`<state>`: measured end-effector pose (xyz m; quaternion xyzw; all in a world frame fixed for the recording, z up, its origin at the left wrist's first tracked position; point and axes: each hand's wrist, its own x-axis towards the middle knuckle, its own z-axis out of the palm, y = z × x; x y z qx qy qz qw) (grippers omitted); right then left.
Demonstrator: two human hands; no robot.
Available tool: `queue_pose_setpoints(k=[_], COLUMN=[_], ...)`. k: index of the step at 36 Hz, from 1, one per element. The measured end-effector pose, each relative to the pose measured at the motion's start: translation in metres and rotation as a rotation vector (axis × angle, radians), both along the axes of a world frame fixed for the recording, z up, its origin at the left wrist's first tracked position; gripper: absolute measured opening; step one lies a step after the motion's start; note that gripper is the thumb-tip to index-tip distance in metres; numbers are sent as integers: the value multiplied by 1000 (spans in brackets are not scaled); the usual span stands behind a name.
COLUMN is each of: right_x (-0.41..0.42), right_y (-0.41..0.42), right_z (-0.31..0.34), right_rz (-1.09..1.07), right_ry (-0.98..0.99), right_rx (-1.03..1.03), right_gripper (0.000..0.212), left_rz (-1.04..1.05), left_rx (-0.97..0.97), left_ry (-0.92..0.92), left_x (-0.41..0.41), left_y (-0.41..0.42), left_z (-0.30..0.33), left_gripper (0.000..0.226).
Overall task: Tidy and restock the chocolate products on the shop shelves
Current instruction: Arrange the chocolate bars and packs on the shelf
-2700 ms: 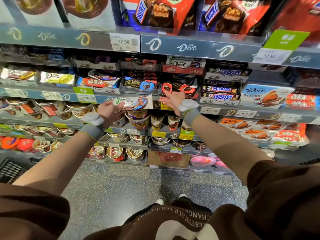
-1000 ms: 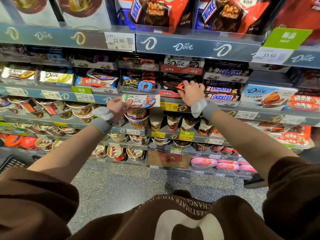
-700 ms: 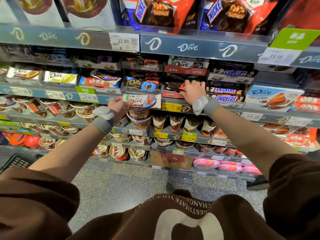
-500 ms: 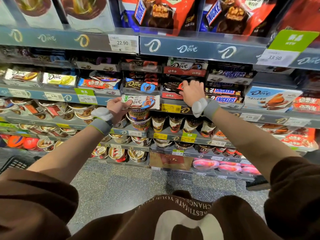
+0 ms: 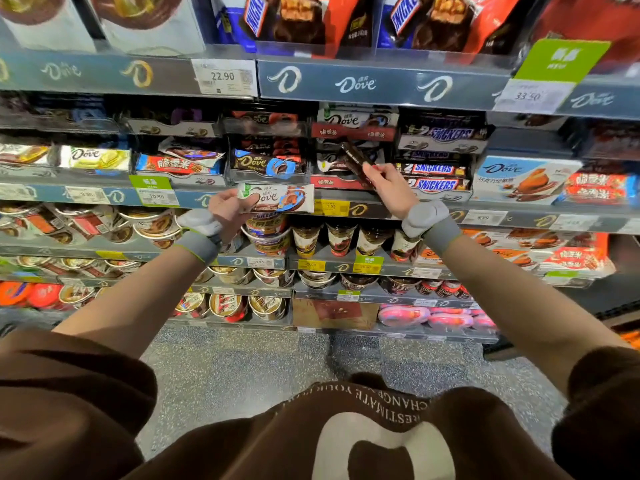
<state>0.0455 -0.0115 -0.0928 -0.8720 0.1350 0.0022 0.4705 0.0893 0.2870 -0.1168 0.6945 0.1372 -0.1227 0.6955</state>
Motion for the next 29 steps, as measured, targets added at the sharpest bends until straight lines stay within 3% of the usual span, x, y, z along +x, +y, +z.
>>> queue_pose_setpoints(k=[5,8,12,16,20,22,24,29], right_x=[-12,-19,-20,-28,-34,-37,-40,-41], right_y=[-2,-6,-12,-11,-10,-8,-5,-2], right_z=[-6,-9,-20,-14,-11,-10,-9,-18], right_rz=[-126,-146,-199,-249,-253,-240,-209,-222], right_ry=[-105,-81,-51,-64,-80,-86,-96,-111], right_rx=[233,278,234,262,333,357,381,498], right_gripper=[50,34,38,25,30,31,31,12], left_rz=[-4,-51,-40,-7,16,1,-8,-76], left_rx=[-25,24,-48,-103,-101,-118,-108,-159], left_ry=[20,20,0,32,28,38,24,-35], left_x=[0,-4,-5,-6,-4,-4,-5,3], left_y=[1,-4,-7,-11,-13,-18,-24,-35], left_z=[-5,-4,-3,-1,-3,-2,-1,1], left_gripper=[43,9,25,33,55,47,22,14])
